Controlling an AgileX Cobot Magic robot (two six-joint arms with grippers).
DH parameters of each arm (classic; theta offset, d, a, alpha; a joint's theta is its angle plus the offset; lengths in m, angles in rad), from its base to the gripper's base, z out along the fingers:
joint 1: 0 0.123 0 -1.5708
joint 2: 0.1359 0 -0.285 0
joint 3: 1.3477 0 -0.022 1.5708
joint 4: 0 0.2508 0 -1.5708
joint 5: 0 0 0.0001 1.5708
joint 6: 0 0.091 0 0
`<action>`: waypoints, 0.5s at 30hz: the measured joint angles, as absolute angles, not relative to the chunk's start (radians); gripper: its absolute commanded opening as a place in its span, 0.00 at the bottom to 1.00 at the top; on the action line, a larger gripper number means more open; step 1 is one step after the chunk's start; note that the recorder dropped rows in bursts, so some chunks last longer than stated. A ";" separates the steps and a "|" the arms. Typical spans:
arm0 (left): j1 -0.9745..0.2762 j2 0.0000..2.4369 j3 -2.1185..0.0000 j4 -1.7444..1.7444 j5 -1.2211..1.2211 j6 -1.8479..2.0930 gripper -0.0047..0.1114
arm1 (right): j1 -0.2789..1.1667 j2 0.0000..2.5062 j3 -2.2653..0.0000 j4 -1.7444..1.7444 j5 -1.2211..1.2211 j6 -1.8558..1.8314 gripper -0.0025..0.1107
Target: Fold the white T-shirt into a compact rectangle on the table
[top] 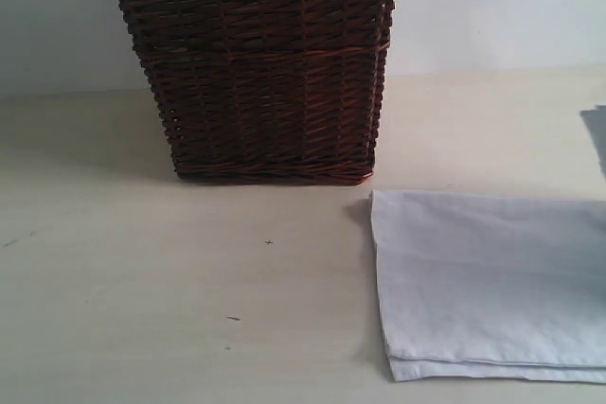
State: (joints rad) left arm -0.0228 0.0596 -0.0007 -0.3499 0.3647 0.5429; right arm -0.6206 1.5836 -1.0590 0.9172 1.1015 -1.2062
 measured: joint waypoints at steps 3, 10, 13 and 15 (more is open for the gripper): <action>-0.023 0.060 -0.001 -0.350 0.365 0.543 0.06 | -0.475 1.584 -1.057 0.917 1.066 -1.140 0.02; -0.023 0.060 -0.001 -0.350 0.365 0.543 0.06 | -0.153 1.584 -0.988 0.919 0.893 -1.098 0.02; -0.023 0.060 -0.001 -0.350 0.365 0.543 0.06 | -0.043 1.595 -0.955 0.925 0.836 -1.096 0.02; -0.023 0.060 -0.001 -0.350 0.365 0.543 0.06 | 0.023 1.617 -0.948 0.938 0.806 -1.096 0.02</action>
